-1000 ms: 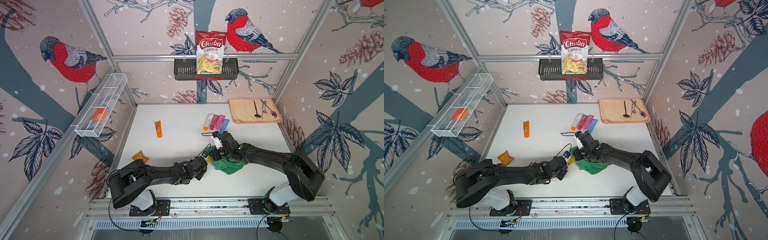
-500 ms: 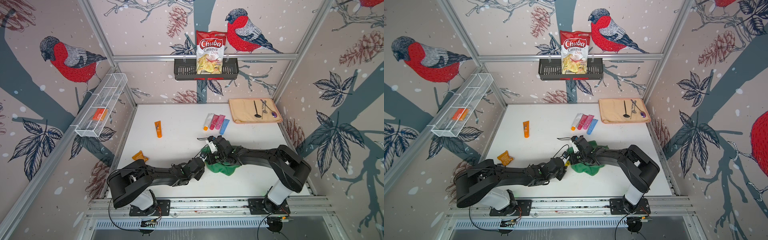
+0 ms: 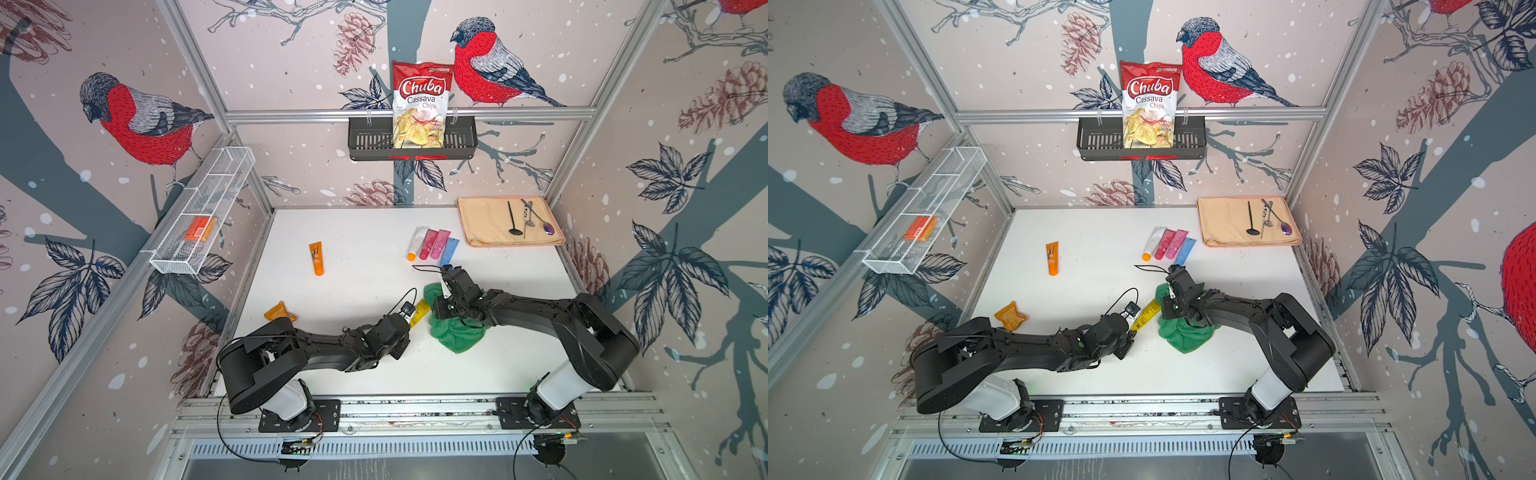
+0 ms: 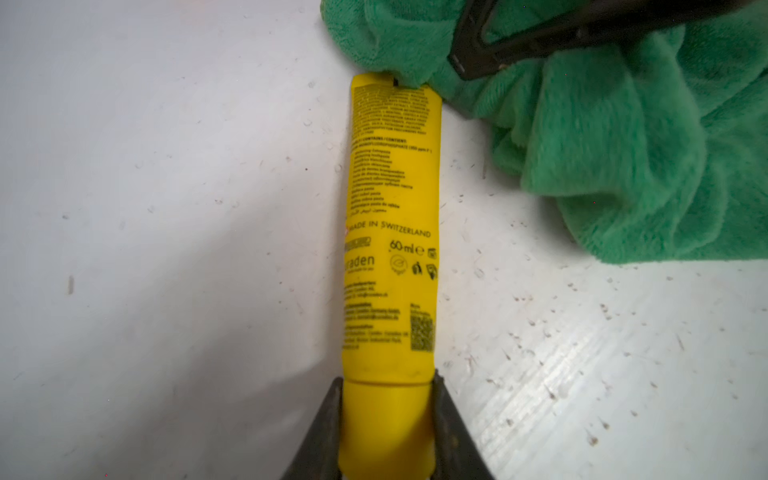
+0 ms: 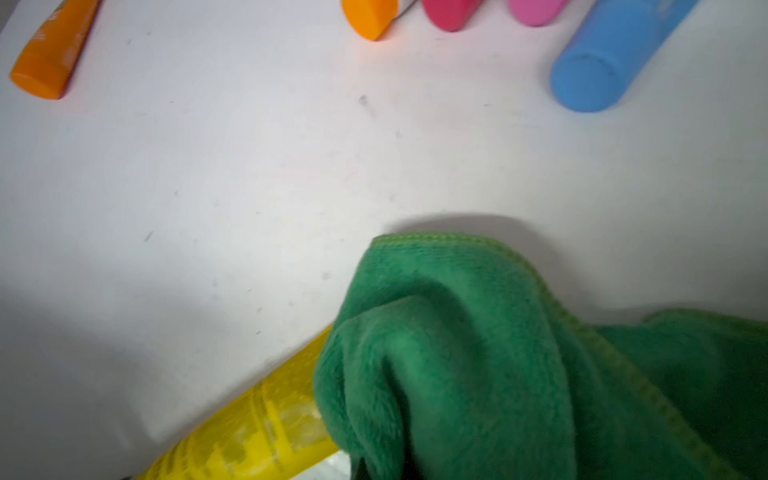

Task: Wipe the surface of the toothpaste tube
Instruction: Wipe the dirt from the toothpaste tube.

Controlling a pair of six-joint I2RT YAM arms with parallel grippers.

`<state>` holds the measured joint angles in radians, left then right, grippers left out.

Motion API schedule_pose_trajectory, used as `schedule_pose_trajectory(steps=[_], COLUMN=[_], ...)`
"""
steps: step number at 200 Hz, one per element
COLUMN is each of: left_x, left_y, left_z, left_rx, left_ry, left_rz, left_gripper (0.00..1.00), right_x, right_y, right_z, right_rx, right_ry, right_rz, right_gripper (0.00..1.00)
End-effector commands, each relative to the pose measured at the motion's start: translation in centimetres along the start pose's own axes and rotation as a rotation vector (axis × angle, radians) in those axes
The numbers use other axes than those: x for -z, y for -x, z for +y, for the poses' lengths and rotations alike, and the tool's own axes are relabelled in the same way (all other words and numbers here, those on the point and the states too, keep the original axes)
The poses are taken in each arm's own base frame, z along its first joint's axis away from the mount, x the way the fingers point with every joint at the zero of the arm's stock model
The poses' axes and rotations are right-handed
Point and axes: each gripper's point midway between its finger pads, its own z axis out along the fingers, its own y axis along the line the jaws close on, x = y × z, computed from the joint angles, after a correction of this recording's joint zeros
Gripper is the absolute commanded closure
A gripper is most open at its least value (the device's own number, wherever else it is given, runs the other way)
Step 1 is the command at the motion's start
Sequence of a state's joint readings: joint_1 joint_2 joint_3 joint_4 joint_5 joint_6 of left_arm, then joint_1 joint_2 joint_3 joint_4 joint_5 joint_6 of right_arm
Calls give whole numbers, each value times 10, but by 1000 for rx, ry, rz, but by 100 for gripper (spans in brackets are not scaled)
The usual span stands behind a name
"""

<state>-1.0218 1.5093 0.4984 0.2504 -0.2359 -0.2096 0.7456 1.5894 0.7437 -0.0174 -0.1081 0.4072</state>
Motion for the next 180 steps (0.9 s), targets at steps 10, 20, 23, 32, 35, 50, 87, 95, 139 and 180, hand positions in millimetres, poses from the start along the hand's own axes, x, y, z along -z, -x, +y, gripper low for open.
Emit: schedule_pose_trajectory(steps=[10, 20, 23, 32, 35, 50, 87, 95, 139, 180], left_x=[-1, -1, 0, 0, 0, 1, 2, 2, 1, 1], left_y=[11, 12, 11, 11, 11, 12, 13, 13, 12, 13], left_z=[-4, -4, -4, -3, -3, -3, -3, -3, -3, -5], left_rx=[2, 3, 3, 4, 4, 7, 7, 7, 6, 9], left_ry=[-21, -21, -22, -19, -19, -20, -21, -21, -22, -32], left_rz=[-34, -37, -37, -37, -38, -42, -46, -48, -44, -43], left_gripper=[74, 74, 74, 74, 74, 74, 74, 74, 75, 75], right_x=[15, 19, 19, 19, 19, 14, -7, -10, -6, 1], right_y=[-8, -11, -12, -14, -15, -18, -24, -24, -8, 9], right_z=[78, 95, 97, 100, 100, 91, 49, 36, -36, -31], right_rx=[51, 59, 60, 59, 58, 47, 23, 23, -23, -29], right_ry=[296, 362, 373, 388, 389, 362, 177, 115, -123, -103], right_rz=[26, 34, 34, 40, 41, 48, 74, 76, 48, 6], right_gripper=[100, 100, 100, 100, 100, 100, 100, 100, 100, 100])
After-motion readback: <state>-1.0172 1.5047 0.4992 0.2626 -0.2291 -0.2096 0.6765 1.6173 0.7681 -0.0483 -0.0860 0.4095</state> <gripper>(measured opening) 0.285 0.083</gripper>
